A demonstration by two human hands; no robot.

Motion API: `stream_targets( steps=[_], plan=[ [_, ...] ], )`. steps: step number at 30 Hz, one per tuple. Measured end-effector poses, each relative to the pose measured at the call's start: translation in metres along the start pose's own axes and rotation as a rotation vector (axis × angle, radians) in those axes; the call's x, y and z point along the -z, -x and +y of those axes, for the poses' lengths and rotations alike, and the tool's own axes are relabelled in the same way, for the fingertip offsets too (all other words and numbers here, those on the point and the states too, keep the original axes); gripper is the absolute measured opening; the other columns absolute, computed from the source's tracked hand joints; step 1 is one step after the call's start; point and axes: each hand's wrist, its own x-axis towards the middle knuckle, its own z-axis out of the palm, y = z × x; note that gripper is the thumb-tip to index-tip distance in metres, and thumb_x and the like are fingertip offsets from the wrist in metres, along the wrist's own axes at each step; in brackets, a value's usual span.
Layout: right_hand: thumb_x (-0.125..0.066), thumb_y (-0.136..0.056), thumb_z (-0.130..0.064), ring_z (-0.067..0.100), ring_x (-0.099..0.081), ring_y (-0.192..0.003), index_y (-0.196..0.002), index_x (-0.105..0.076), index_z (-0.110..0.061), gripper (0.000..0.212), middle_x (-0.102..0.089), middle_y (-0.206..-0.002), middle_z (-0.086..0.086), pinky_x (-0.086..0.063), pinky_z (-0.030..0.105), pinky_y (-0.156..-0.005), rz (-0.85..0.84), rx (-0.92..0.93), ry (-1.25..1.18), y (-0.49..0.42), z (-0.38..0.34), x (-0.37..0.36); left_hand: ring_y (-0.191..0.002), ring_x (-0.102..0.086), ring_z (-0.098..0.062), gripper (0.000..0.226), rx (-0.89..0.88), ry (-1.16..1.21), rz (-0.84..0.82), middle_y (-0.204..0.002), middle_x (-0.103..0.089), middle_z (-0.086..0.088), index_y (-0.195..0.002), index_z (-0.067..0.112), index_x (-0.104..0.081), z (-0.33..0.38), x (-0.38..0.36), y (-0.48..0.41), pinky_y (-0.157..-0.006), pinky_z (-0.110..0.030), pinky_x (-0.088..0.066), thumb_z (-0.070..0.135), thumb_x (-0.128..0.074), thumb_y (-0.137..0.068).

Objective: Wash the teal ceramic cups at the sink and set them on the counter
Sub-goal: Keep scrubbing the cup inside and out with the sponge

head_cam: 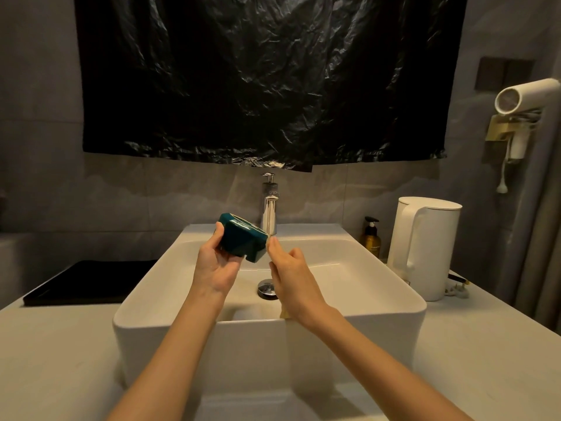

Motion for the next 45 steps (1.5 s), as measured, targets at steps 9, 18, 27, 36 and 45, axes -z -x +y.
stream_targets(
  steps=[9, 18, 27, 36, 45],
  plan=[
    [-0.054, -0.088, 0.008, 0.023, -0.041, -0.093, -0.148, -0.029, -0.013, 0.068, -0.037, -0.151, 0.000, -0.055, 0.039, -0.063, 0.067, 0.219, 0.088, -0.003, -0.005, 0.001, -0.096, -0.063, -0.026, 0.038, 0.044, -0.032, -0.041, -0.103, -0.067, -0.015, -0.127, 0.002, -0.052, 0.000, -0.002, 0.002, -0.075, -0.038, -0.051, 0.022, -0.052, -0.095],
    [-0.056, -0.090, -0.001, 0.019, -0.034, -0.089, -0.147, -0.032, -0.023, 0.065, -0.043, -0.146, -0.009, -0.054, 0.037, -0.056, 0.118, 0.263, 0.120, -0.020, -0.003, 0.021, -0.097, -0.066, -0.027, 0.022, 0.125, -0.211, -0.137, -0.093, -0.072, -0.015, -0.108, 0.004, -0.061, -0.007, -0.010, 0.012, -0.074, -0.035, -0.058, 0.018, -0.052, -0.094],
    [-0.040, -0.099, -0.013, 0.016, -0.038, -0.096, -0.142, -0.040, -0.035, 0.049, -0.051, -0.137, -0.010, -0.051, 0.037, -0.080, 0.076, 0.155, -0.040, -0.041, 0.007, 0.033, -0.099, -0.060, -0.028, 0.029, 0.158, -0.362, -0.163, -0.098, -0.065, -0.016, -0.115, 0.003, -0.059, -0.007, -0.014, 0.014, -0.080, -0.037, -0.051, 0.017, -0.056, -0.089],
    [-0.047, -0.095, 0.000, 0.017, -0.043, -0.110, -0.139, -0.047, -0.021, 0.049, -0.040, -0.148, -0.007, -0.036, 0.019, -0.098, 0.017, 0.290, -0.108, -0.037, 0.017, 0.036, -0.108, -0.057, -0.032, 0.037, 0.163, -0.347, -0.159, -0.106, -0.062, -0.018, -0.121, 0.002, -0.055, -0.006, -0.011, 0.012, -0.082, -0.039, -0.051, 0.017, -0.057, -0.087],
    [-0.037, -0.101, -0.013, 0.006, -0.051, -0.086, -0.102, -0.051, -0.024, 0.018, -0.044, -0.120, 0.007, -0.046, 0.011, -0.071, 0.606, -0.195, -0.704, -0.101, -0.006, 0.081, -0.108, -0.055, -0.029, 0.024, 0.205, -0.340, -0.142, -0.109, -0.060, -0.016, -0.111, 0.005, -0.058, -0.010, -0.014, 0.015, -0.080, -0.038, -0.050, 0.016, -0.055, -0.090]
  ],
)
